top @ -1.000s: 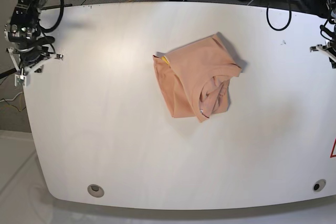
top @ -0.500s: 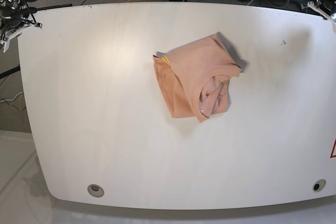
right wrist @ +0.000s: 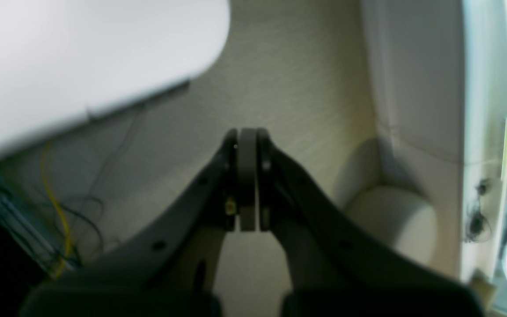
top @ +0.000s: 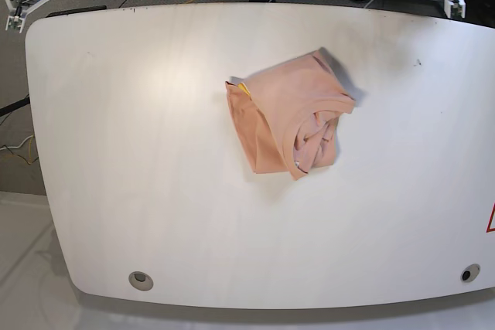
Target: Fold the T-shirt properly
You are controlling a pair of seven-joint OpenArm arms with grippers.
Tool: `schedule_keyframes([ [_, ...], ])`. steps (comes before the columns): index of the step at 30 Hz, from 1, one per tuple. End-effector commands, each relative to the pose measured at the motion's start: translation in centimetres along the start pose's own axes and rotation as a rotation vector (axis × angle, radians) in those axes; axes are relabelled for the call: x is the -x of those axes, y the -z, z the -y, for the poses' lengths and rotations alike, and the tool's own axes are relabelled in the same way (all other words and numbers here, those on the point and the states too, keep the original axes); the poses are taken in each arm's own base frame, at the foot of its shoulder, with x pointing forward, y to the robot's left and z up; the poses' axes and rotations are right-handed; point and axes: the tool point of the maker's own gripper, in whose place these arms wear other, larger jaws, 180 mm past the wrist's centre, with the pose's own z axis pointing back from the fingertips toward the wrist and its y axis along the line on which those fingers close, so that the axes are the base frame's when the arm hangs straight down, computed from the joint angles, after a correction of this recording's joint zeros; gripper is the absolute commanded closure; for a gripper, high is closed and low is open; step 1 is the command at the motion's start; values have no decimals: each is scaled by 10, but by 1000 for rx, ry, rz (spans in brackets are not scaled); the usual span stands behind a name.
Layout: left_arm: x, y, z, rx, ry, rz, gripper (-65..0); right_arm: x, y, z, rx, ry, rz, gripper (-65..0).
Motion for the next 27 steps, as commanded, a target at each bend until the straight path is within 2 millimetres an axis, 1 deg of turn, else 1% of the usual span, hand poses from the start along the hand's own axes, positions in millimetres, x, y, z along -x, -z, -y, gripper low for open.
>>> schedule_keyframes([
  [1, 13, 6, 15, 16, 63, -42, -3, 30, 7, -4, 7, -64, -66, 0],
  [3, 24, 14, 27, 37, 100, -80, -3, 51, 15, -18, -24, -106, -109, 0],
  [4, 30, 17, 32, 47, 113, -99, -3, 56, 19, -25, -38, -115, -117, 0],
  [6, 42, 25, 43, 68, 141, -136, -3, 74, 28, -42, -74, -134, -156, 0],
  [9, 45, 36, 61, 102, 183, -143, -3, 106, 39, -59, -122, -156, -222, 0],
  [10, 48, 39, 65, 108, 197, -148, -3, 114, 42, -65, -143, -155, -236, 0],
  [11, 53, 45, 72, 117, 221, -163, -3, 125, 48, -76, -175, -148, -254, 0],
  [13, 62, 52, 77, 120, 255, -189, -3, 142, 55, -88, -212, -132, -288, 0],
  [15, 68, 61, 83, 126, 284, -206, -3, 162, 60, -104, -259, -114, -329, 0],
  [16, 76, 69, 89, 135, 309, -228, -3, 174, 64, -116, -296, -105, -354, 0],
  [19, 100, 87, 101, 162, 353, -299, -3, 194, 74, -141, -372, -80, -388, 0],
  [21, 105, 100, 110, 183, 371, -308, -3, 206, 77, -157, -419, -63, -408, 0],
  [22, 111, 108, 114, 192, 376, -319, -3, 211, 80, -166, -445, -51, -417, 0],
  [23, 117, 116, 117, 202, 378, -331, -3, 218, 81, -179, -483, -35, -432, 0],
  [26, 140, 133, 121, 225, 368, -375, -3, 228, 83, -204, -560, 4, -462, 0],
  [27, 145, 141, 124, 237, 361, -383, -3, 229, 83, -218, -601, 26, -471, 0],
])
